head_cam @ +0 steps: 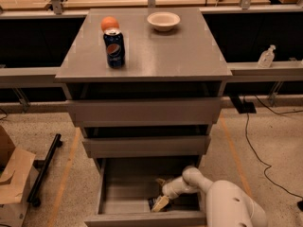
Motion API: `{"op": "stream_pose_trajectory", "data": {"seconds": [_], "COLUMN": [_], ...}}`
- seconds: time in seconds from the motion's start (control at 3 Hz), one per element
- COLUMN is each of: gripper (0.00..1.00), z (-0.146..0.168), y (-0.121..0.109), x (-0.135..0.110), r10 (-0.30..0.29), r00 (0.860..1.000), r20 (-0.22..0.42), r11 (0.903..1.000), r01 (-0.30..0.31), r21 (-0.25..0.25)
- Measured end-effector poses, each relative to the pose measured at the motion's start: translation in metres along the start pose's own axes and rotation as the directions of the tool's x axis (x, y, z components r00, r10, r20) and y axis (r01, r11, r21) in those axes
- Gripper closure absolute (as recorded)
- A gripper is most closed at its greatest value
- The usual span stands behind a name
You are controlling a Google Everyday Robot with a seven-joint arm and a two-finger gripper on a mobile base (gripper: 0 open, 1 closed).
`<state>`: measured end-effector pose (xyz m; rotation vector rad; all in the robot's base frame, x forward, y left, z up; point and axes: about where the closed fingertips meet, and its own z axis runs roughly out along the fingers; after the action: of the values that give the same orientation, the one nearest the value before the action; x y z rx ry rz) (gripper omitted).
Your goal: Pick rxbar blueberry from bottom drawer and place on counter
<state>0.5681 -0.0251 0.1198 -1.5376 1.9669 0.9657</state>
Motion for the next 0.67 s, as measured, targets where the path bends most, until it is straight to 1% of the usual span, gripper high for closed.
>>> {"op": "stream_pose_trajectory", "data": {"seconds": [0.33, 0.67], "gripper": [0.0, 0.0], "z": [0.0015, 0.0058], "y": [0.0, -0.006], "x": [0.0097, 0.0175], "r10": [-0.082, -0.16], "r00": [0.996, 0.984], "r20": [0.046, 0.074], "r11": [0.9966, 0.9871], "r01": [0.083, 0.159], "r21": [-0.004, 0.019]}}
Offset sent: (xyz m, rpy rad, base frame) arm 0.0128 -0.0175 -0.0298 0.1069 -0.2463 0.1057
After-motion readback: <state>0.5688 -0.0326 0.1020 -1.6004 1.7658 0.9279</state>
